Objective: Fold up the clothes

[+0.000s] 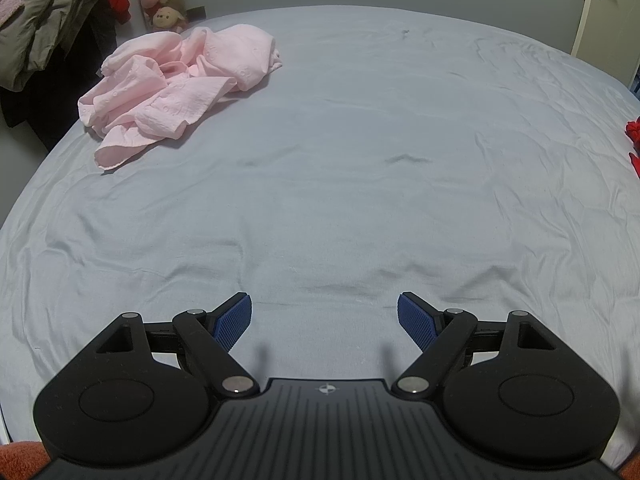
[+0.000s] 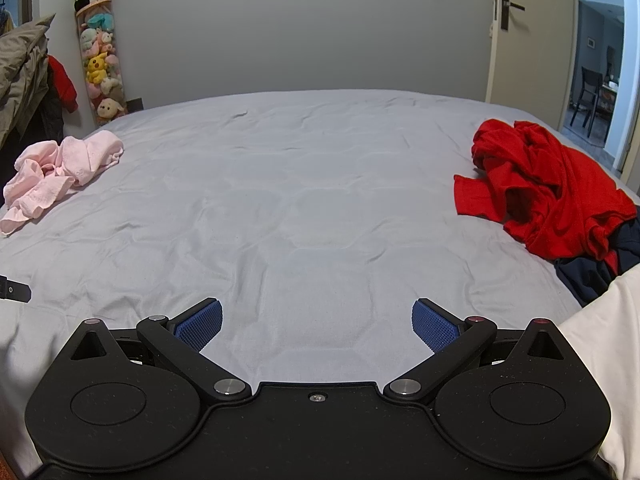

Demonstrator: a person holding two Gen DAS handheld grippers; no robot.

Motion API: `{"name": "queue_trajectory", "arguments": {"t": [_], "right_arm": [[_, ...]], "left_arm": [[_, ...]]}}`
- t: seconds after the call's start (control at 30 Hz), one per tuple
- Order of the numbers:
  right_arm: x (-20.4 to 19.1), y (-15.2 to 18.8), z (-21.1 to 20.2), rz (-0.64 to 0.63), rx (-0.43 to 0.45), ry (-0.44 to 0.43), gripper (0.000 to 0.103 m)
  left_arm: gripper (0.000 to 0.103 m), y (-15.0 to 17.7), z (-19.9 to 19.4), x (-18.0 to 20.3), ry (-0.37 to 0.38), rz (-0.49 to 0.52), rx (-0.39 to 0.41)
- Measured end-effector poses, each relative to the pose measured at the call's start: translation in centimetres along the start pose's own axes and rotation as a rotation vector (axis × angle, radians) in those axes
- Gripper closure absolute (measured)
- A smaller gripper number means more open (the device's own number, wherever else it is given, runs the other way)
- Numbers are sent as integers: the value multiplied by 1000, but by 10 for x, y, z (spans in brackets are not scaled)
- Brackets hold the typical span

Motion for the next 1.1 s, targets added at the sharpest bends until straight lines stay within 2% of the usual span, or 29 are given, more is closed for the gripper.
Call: {"name": "queue_trajectory", "arguments": {"t": [0.83, 0.93, 1.1], "right_arm": [[-5, 2, 6, -40, -32, 6, 2], [-7, 1, 7, -48, -31, -1, 2], [-13, -5, 11, -30, -52, -72, 2]], "left_arm": [[23, -2, 7, 5, 44, 0, -25], [23, -3, 10, 6, 62, 0, -37], [23, -7, 17, 7, 101, -9, -49]]}}
Point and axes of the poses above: each gripper's, at about its wrist camera, not at the fingertips, and z roughly the way its jaws point, x to its right, y to its underside, the point moved 7 cm from there along z, roughly the way its jaws point, and after that the axes turned 14 degrees about x, right-handed, at the moved point
